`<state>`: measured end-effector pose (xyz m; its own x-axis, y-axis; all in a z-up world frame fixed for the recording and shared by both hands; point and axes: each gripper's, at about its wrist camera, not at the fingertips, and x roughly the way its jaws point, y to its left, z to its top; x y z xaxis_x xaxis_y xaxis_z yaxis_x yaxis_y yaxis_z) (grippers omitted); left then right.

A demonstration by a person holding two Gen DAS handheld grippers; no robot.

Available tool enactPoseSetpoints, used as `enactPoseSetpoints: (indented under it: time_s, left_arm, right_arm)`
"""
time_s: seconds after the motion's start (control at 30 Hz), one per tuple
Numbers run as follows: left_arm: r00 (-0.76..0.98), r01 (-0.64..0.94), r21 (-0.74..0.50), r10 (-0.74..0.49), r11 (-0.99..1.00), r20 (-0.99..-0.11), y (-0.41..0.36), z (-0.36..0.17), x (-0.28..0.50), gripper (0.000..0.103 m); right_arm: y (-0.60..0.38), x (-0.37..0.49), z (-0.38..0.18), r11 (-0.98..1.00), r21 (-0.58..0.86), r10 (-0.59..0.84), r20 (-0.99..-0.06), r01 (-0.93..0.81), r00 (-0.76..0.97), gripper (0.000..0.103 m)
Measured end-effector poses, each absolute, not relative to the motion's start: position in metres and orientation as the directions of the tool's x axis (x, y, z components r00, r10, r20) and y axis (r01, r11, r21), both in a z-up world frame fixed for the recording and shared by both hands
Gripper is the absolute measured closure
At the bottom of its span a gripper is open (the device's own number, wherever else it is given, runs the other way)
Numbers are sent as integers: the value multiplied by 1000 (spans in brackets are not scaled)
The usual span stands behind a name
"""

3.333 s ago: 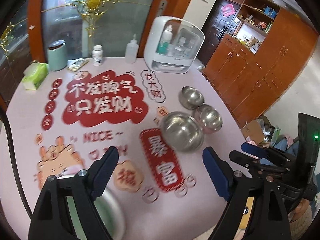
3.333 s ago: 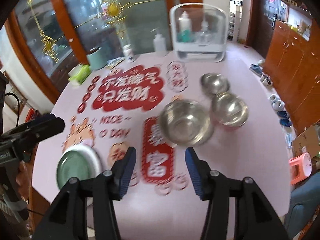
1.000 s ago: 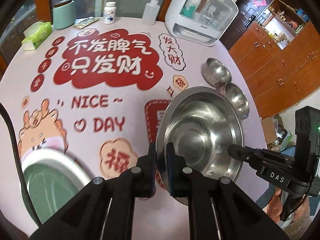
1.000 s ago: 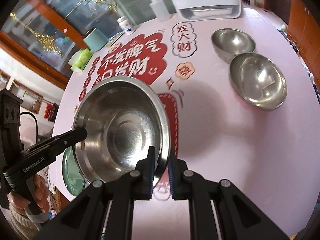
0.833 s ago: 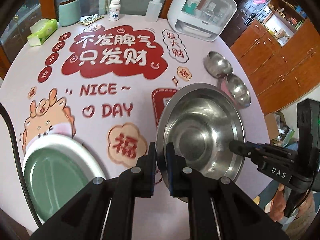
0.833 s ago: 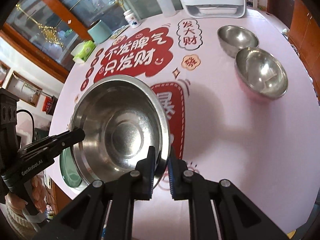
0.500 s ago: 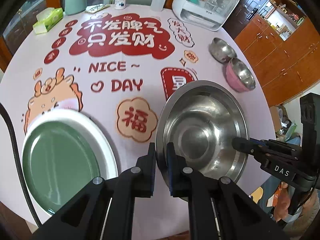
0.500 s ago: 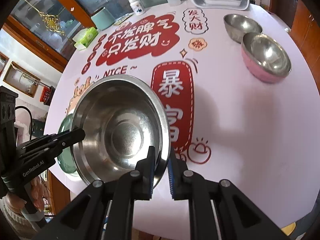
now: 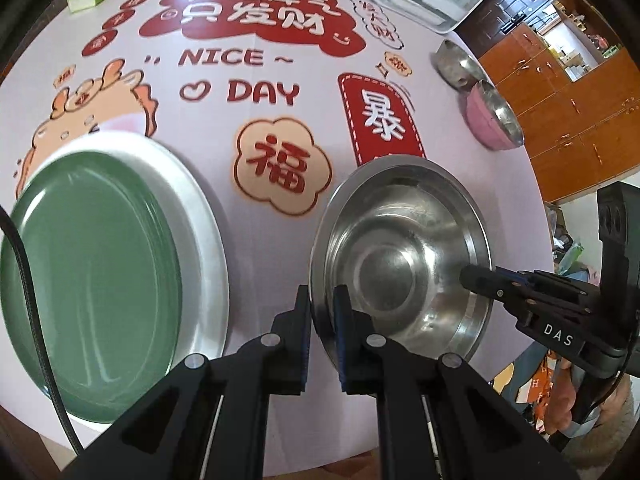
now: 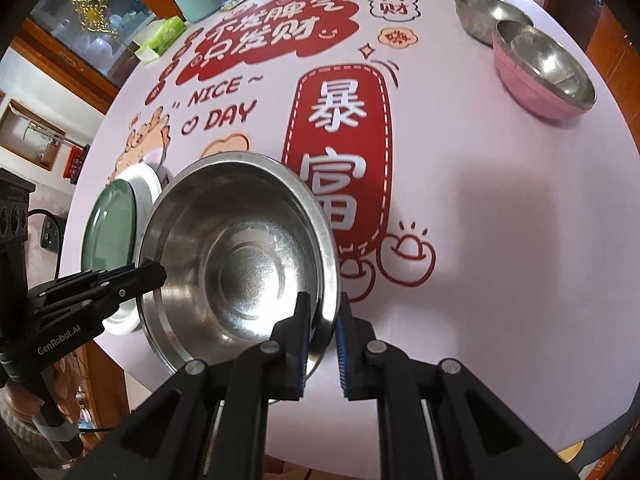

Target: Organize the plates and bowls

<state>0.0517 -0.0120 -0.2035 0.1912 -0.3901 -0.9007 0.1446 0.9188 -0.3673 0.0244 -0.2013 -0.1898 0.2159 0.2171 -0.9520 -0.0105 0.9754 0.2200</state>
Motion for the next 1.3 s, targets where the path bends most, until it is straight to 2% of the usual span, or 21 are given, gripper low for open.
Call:
enactPoseSetpoints:
  time_s: [0.63, 0.73, 0.8, 0.87, 0.93, 1.03, 1.1, 1.3]
  left_arm:
    - [147, 150, -363, -384, 920, -912, -22, -221, 54, 94]
    - [142, 158, -358, -380, 920, -914, -23, -220, 54, 88]
    - [147, 159, -352, -375, 922, -915, -24, -219, 55, 83]
    - [161, 161, -341, -365, 926, -917, -23, -217, 55, 72]
    - [174, 166, -332, -359, 929, -917, -22, -213, 56, 70]
    - [192, 168, -322, -352, 932, -916, -20, -207, 58, 64]
    - [208, 166, -313, -343, 935, -916, -18, -202, 58, 52]
    - [248, 188, -297, -338, 936, -908, -16, -183, 56, 51]
  right_arm:
    - [-203, 28, -202, 983, 185, 184, -965, -12, 186, 91]
    - [-202, 30, -203, 984, 178, 177, -968, -13, 176, 91]
    - [-201, 30, -203, 985, 172, 172, -970, -13, 171, 91]
    - [-200, 30, -203, 987, 158, 159, -972, -16, 171, 90]
    - [-200, 30, -201, 987, 162, 163, -971, -17, 176, 88]
    - [-202, 29, -197, 987, 163, 162, -969, -13, 185, 78]
    - [-203, 28, -194, 986, 164, 163, -967, -12, 195, 74]
    - [-205, 24, -182, 986, 164, 161, -962, -2, 220, 73]
